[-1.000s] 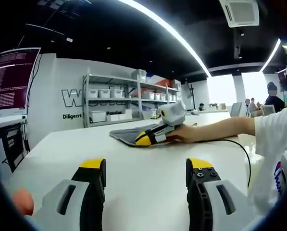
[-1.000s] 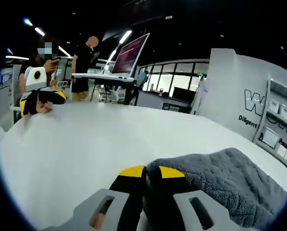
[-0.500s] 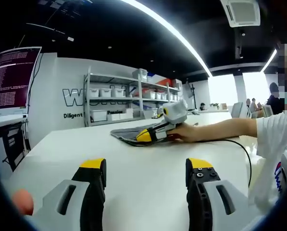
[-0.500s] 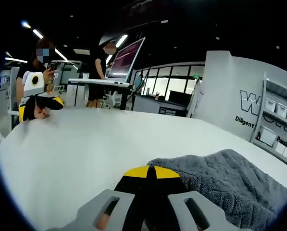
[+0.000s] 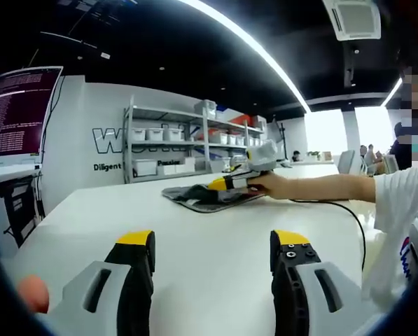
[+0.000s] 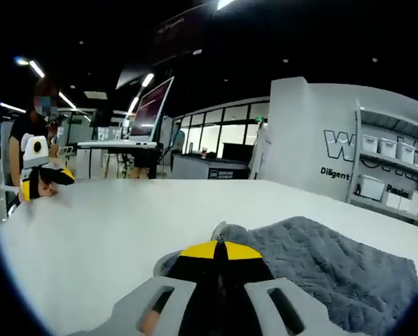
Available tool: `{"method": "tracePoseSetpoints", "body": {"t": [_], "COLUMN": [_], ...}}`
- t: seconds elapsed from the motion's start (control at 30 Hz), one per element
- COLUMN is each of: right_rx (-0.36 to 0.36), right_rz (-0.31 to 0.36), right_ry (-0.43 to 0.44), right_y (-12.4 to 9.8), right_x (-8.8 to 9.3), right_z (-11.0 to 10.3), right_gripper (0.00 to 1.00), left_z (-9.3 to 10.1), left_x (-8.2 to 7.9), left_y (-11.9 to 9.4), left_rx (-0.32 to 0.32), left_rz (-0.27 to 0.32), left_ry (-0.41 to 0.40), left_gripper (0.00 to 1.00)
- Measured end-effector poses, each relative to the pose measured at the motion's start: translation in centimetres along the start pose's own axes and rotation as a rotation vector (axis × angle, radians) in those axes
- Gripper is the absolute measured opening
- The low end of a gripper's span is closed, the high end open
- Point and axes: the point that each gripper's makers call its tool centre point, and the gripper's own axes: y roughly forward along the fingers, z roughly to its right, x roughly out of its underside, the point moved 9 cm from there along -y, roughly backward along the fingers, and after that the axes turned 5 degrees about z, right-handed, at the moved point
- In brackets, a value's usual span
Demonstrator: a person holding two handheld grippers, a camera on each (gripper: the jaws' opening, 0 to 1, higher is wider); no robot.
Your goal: Open the folded towel by lifting each exposed corner and separating the folded layers until the towel lies flat within the target outline without major curled edges
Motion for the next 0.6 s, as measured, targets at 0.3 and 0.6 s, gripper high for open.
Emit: {"method": "tracePoseSetpoints", "body": {"t": [0.3, 0.6], "right_rx": [0.191, 0.294], "right_rz": [-0.006, -0.037], "right_ry": [0.016, -0.028], "right_y": [-4.0, -6.6], "right_x": [0.1, -0.3], "right_z": [5.4, 8.6], "right_gripper": [0.00, 0.00], "left_z": [-0.2, -0.2], "left_x": [0.0, 0.0], "left_y": [0.0, 0.0], "left_rx": [-0.005, -0.004], "left_rz": [-0.003, -0.004], "left_ry": [-0.001, -0.001], "left_gripper": [0.66, 0.66]}}
